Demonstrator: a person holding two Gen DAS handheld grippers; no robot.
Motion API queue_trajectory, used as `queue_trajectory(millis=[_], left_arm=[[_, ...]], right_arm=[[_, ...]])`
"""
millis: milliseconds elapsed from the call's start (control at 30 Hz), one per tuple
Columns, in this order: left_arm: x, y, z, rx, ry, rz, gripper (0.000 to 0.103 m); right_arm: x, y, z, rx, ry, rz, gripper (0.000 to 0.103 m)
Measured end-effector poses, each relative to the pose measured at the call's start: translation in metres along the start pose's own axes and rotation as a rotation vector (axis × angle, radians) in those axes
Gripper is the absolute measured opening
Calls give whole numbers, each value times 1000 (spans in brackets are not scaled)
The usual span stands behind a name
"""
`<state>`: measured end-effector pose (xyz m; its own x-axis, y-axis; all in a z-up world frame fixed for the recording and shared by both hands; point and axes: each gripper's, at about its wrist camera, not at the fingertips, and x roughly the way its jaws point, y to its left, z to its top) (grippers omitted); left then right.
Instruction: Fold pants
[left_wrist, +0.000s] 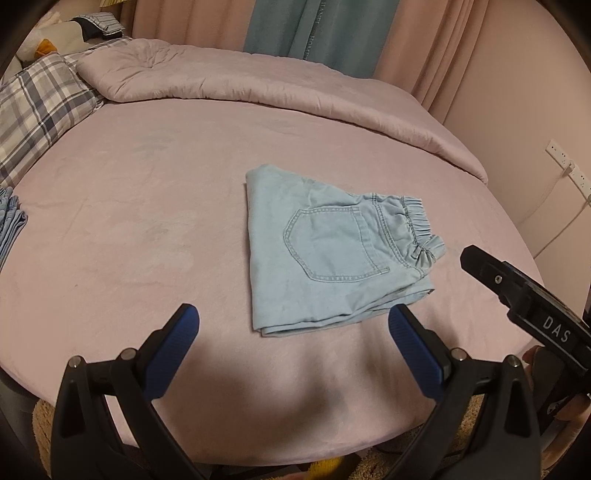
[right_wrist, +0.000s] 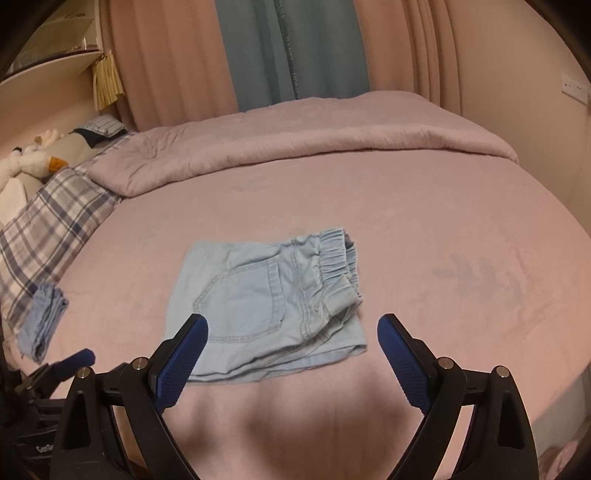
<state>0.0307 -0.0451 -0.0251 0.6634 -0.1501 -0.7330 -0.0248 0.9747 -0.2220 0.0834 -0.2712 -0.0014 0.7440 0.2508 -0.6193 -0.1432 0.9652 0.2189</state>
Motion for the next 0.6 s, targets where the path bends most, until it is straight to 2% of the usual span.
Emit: queue_trajectory(millis=[600], left_arm=[[-2,-5,-4,2,-1,8,102]], right_arm=[[0,-2,-4,-2,-7,-37,93]])
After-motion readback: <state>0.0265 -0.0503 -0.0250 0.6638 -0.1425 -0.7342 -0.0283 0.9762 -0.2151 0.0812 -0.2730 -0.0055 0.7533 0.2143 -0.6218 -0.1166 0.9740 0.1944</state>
